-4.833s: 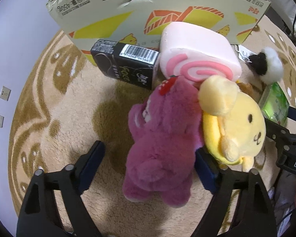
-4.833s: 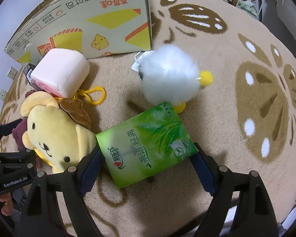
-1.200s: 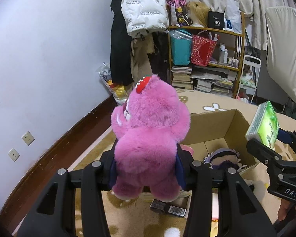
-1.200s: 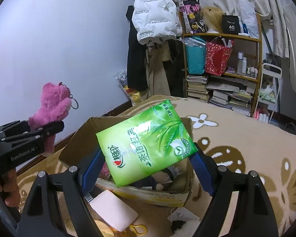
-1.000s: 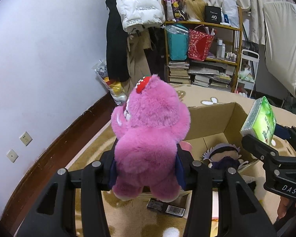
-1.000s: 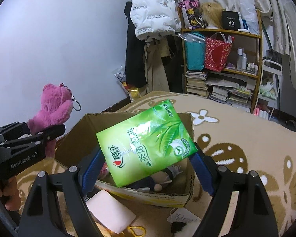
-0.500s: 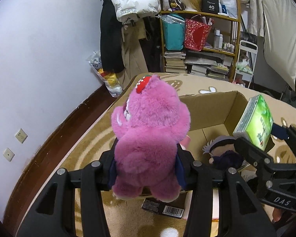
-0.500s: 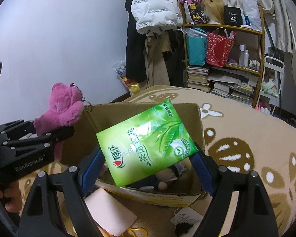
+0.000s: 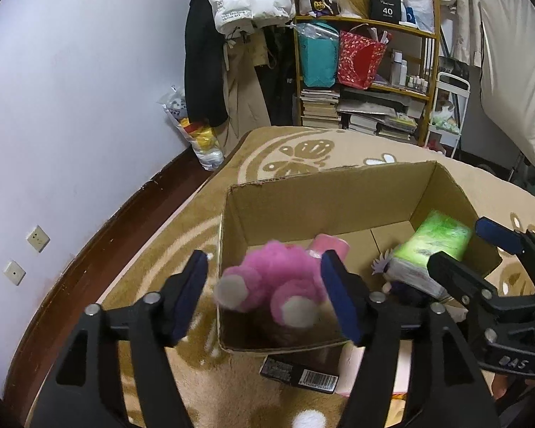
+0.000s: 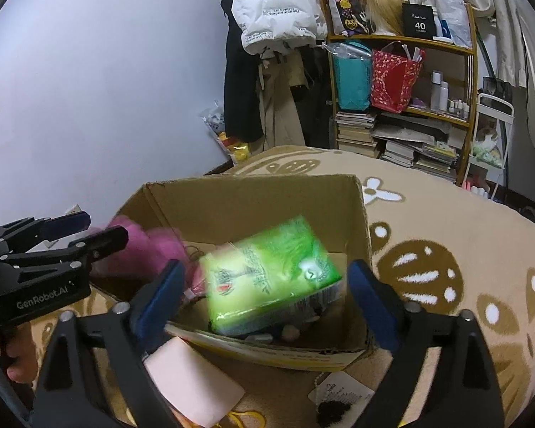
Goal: Organize soft objects
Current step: 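Open the left tool over the box while the right tool releases the green pack, then lower the left tool onto the yellow dog plush while the right tool lowers onto the white chick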
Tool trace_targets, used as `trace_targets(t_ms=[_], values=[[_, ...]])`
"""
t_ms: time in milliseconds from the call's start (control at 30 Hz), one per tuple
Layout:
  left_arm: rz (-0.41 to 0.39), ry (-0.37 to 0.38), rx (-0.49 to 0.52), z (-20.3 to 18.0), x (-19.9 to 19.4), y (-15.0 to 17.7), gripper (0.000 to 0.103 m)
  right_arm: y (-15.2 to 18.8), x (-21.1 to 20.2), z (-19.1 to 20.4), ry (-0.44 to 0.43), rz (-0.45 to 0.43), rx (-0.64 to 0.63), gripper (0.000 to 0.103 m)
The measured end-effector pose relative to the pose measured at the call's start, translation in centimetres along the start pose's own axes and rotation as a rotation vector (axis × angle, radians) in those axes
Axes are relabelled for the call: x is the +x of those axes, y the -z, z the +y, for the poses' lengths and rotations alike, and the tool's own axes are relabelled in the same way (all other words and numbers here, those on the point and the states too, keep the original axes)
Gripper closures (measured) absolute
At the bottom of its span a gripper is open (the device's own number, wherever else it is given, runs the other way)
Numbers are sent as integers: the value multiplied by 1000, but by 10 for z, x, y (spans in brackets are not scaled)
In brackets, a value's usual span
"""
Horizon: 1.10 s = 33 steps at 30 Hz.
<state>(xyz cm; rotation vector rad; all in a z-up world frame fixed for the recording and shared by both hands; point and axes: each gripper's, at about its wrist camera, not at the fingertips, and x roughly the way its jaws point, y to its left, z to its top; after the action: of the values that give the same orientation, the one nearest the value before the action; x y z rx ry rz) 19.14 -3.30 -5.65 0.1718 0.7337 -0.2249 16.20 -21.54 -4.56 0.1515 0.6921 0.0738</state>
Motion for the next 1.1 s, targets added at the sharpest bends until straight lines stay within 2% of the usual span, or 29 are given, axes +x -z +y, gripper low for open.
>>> trace_targets(t_ms=[33, 200, 267, 400, 667, 900, 1100], values=[[-4, -4, 2, 0, -2, 0, 30, 0, -1, 0, -5, -4, 2, 0], [-21, -46, 9, 2, -9, 0, 6, 0, -6, -1, -1, -13, 11, 0], [-28, -70, 0, 4, -11, 0, 4, -1, -8, -3, -3, -21, 20, 0], [-9, -67, -7, 7, -12, 0, 3, -2, -15, -5, 10, -25, 34, 0], [-28, -84, 3, 10, -32, 2, 0, -3, -39, -3, 23, -57, 34, 0], [-26, -80, 1, 11, -47, 8, 0, -5, -59, -11, 32, -60, 66, 0], [12, -54, -24, 12, -60, 17, 0, -1, -73, -20, 41, -49, 104, 0]])
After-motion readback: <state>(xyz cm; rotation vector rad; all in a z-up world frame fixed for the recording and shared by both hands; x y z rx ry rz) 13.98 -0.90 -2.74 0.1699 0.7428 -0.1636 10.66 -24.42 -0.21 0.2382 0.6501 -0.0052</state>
